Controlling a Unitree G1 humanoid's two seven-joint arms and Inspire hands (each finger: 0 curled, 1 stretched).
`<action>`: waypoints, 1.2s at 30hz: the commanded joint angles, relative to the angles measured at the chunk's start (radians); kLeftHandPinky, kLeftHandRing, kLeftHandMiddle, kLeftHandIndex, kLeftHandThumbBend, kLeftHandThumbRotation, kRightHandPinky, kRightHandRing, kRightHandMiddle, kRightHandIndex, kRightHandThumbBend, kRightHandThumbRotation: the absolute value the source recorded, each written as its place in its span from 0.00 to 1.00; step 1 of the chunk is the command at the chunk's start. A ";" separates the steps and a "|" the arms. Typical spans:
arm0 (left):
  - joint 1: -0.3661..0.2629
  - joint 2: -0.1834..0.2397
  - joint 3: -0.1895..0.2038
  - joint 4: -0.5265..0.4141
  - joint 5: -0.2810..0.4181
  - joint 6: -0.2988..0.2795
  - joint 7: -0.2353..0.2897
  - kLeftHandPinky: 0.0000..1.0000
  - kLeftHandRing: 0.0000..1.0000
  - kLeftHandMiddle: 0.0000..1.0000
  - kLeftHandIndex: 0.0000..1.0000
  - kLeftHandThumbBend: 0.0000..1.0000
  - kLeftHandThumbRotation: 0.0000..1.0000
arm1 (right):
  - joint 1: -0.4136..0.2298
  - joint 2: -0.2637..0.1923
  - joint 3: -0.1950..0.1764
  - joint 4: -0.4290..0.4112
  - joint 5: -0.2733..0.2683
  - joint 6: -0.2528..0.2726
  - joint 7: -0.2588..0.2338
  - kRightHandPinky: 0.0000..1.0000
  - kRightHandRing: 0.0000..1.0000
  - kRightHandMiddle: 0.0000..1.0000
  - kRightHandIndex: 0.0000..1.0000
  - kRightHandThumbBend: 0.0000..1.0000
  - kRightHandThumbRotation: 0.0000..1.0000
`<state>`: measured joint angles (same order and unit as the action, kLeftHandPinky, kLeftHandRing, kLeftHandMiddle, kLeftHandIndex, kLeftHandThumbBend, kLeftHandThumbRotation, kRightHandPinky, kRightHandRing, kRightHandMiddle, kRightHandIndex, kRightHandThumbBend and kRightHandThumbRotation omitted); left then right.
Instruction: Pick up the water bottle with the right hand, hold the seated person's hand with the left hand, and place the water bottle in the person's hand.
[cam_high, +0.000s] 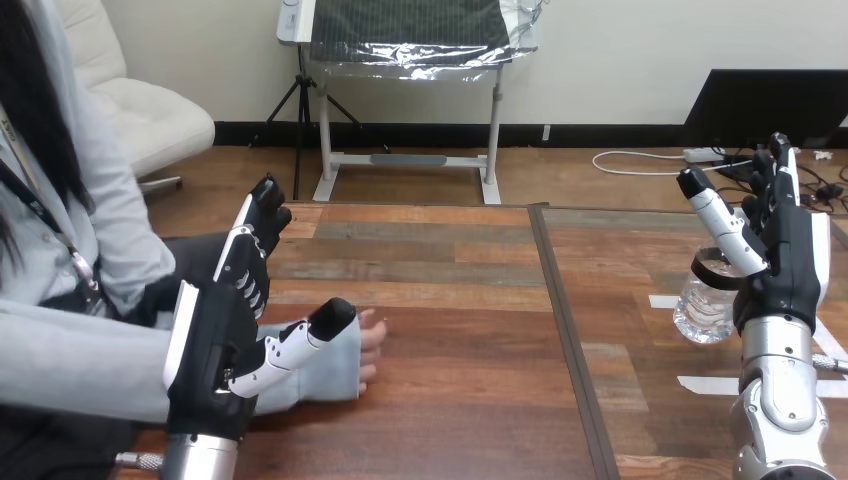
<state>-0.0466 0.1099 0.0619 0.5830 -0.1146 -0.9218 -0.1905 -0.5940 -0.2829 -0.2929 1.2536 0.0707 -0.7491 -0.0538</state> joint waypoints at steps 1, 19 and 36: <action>-0.037 0.006 0.016 -0.013 -0.007 -0.021 -0.004 0.98 0.94 0.96 0.95 1.00 0.48 | -0.006 0.002 -0.005 0.041 -0.006 0.019 -0.004 1.00 1.00 0.98 1.00 1.00 0.51; -0.046 -0.001 0.019 -0.007 -0.004 -0.010 -0.002 0.98 0.94 0.96 0.95 1.00 0.47 | 0.007 0.005 -0.013 0.028 0.003 -0.039 -0.008 1.00 1.00 0.96 1.00 1.00 0.53; -0.066 -0.007 0.026 0.019 0.007 -0.011 -0.002 0.99 0.95 0.96 0.94 1.00 0.48 | 0.036 0.018 -0.015 -0.010 0.013 -0.148 -0.018 0.99 0.98 0.94 0.98 1.00 0.52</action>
<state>-0.0489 0.1085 0.0853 0.5935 -0.1112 -0.9218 -0.1951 -0.5568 -0.2765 -0.2955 1.2636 0.0769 -0.8473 -0.0678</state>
